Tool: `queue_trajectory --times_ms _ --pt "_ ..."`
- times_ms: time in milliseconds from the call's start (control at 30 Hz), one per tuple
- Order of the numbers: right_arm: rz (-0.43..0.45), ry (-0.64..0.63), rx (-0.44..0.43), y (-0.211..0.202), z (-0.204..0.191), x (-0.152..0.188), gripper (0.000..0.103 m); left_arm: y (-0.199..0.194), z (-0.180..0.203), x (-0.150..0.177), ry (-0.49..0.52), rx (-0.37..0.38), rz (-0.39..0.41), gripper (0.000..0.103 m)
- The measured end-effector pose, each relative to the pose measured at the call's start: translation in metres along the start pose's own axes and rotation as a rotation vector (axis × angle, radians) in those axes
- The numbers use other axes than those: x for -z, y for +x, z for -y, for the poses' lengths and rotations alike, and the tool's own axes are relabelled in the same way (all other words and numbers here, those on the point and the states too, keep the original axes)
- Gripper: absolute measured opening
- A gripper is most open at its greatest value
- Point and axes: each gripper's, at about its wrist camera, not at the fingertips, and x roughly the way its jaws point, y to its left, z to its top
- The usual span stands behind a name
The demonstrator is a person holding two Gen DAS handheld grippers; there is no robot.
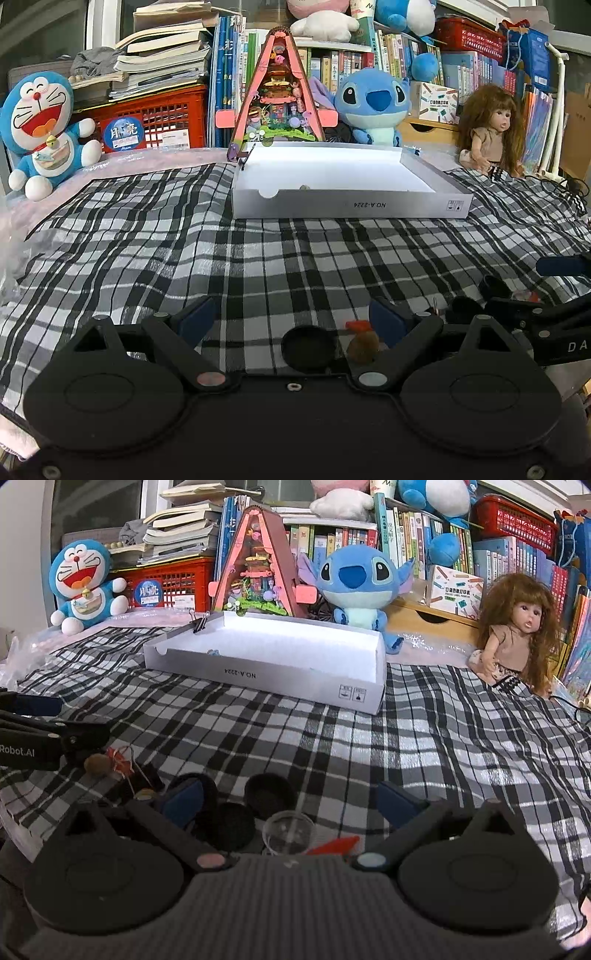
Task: Organize rigid objects
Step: 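Withdraw both tools from the tray back to the remaining items, then grasp a black round lid with the left tool while the right tool grasps the clear lid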
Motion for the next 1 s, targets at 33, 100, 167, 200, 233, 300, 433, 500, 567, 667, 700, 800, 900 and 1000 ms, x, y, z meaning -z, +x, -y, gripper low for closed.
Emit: queue_trajectory --times_ms 33,100,167,200,233,300,433,500,567,667,700,800,900,1000 --pt "-0.003 0.001 -0.002 0.0 0.0 0.002 0.103 0.0 0.0 0.002 0.002 -0.002 0.001 0.089" --pt "-0.009 0.004 -0.004 0.0 0.001 0.004 0.103 -0.002 0.0 0.005 0.008 -0.006 0.003 0.089" --pt "-0.013 0.006 -0.004 0.001 0.001 0.007 0.103 -0.003 0.0 0.007 0.014 -0.009 0.005 0.089" --pt "-0.014 0.007 -0.003 0.0 0.001 0.008 0.103 -0.003 0.0 0.008 0.015 -0.009 0.006 0.089" --pt "-0.014 0.007 -0.003 0.0 0.001 0.009 0.103 -0.004 -0.001 0.009 0.014 -0.009 0.007 0.089" --pt "-0.014 0.007 -0.001 0.0 0.001 0.009 0.103 -0.004 -0.002 0.01 0.006 -0.005 0.002 0.087" --pt "-0.011 0.012 0.001 -0.001 0.002 0.011 0.103 -0.006 -0.007 0.01 -0.026 -0.001 -0.008 0.079" --pt "-0.009 0.012 0.002 -0.002 0.002 0.011 0.103 -0.007 -0.009 0.011 -0.036 0.0 -0.013 0.074" --pt "-0.006 0.012 0.004 -0.003 0.003 0.012 0.103 -0.008 -0.012 0.012 -0.045 -0.002 -0.023 0.069" --pt "0.002 0.016 0.012 -0.006 0.004 0.014 0.102 -0.012 -0.015 0.016 -0.048 0.004 -0.034 0.063" --pt "0.004 0.017 0.014 -0.007 0.005 0.015 0.101 -0.013 -0.015 0.018 -0.043 0.006 -0.033 0.062" --pt "0.007 0.021 0.012 -0.011 0.008 0.018 0.098 -0.018 -0.011 0.022 -0.011 0.013 -0.03 0.06" --pt "-0.006 0.015 0.003 -0.013 0.009 0.02 0.09 -0.017 -0.006 0.026 0.019 0.002 -0.031 0.057" --pt "-0.002 0.008 -0.005 -0.015 0.008 0.022 0.083 -0.016 -0.001 0.028 0.03 -0.011 -0.017 0.052"
